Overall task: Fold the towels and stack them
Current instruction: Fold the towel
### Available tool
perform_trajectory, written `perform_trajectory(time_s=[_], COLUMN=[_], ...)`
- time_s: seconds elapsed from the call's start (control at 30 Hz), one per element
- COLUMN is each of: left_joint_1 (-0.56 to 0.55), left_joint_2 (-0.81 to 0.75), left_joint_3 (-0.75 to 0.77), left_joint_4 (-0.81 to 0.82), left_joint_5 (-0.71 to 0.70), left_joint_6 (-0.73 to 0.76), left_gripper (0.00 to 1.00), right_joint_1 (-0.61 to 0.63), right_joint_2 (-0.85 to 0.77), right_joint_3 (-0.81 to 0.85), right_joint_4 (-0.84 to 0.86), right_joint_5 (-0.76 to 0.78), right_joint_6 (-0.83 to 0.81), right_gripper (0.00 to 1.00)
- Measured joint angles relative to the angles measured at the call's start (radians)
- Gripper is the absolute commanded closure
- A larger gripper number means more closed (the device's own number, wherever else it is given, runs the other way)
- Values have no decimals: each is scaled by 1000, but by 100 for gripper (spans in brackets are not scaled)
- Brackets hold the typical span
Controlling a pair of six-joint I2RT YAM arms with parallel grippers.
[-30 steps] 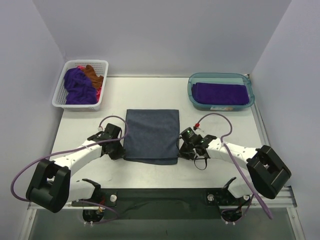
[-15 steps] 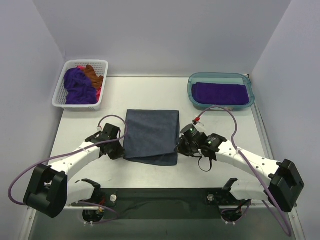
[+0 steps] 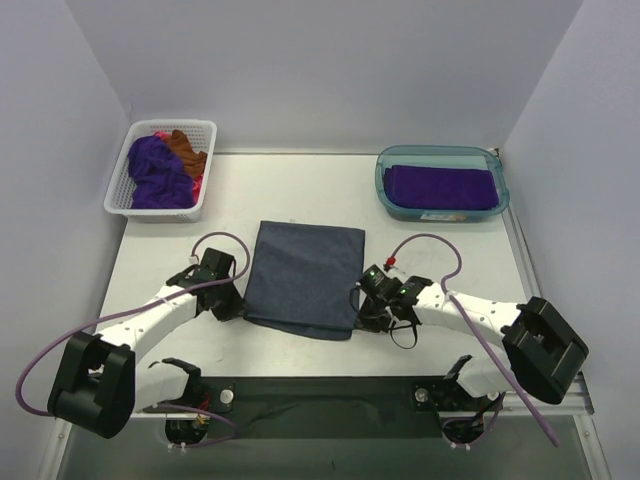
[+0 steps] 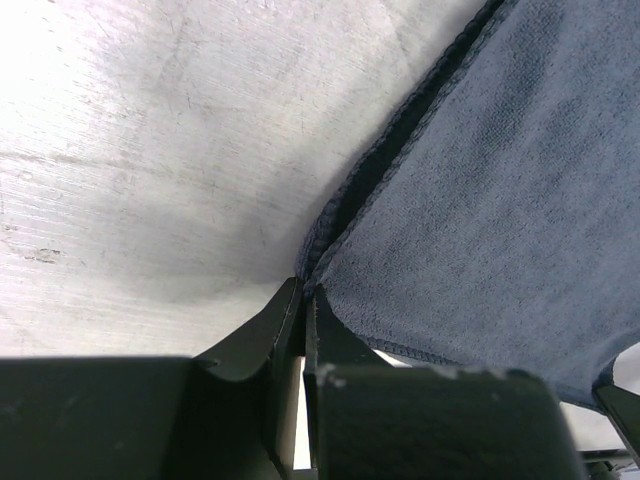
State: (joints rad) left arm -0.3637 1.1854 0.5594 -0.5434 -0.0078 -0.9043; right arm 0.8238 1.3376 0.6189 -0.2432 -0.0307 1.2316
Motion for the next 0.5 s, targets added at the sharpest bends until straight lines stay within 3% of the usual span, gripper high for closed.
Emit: perform_trajectory(time_s=[0.17,0.3,0.5], left_joint_1=[1,1,2], left_joint_2=[-8,-21,-50], left_joint_3=[0,8,50], left_joint_4=[-1,-16,-45], left_joint_5=[15,23,24], left_joint_6=[0,2,11], left_gripper=[96,96,96], right_joint_1=[-24,-32,23], right_joint_2=[-8,-42,-163], right_joint_3=[21,138,243], right_joint_4=[-21,-98,-149], right_joint_5=[-3,11,27], right_joint_6=[-19,-54,-46], right_gripper=[100,100,100])
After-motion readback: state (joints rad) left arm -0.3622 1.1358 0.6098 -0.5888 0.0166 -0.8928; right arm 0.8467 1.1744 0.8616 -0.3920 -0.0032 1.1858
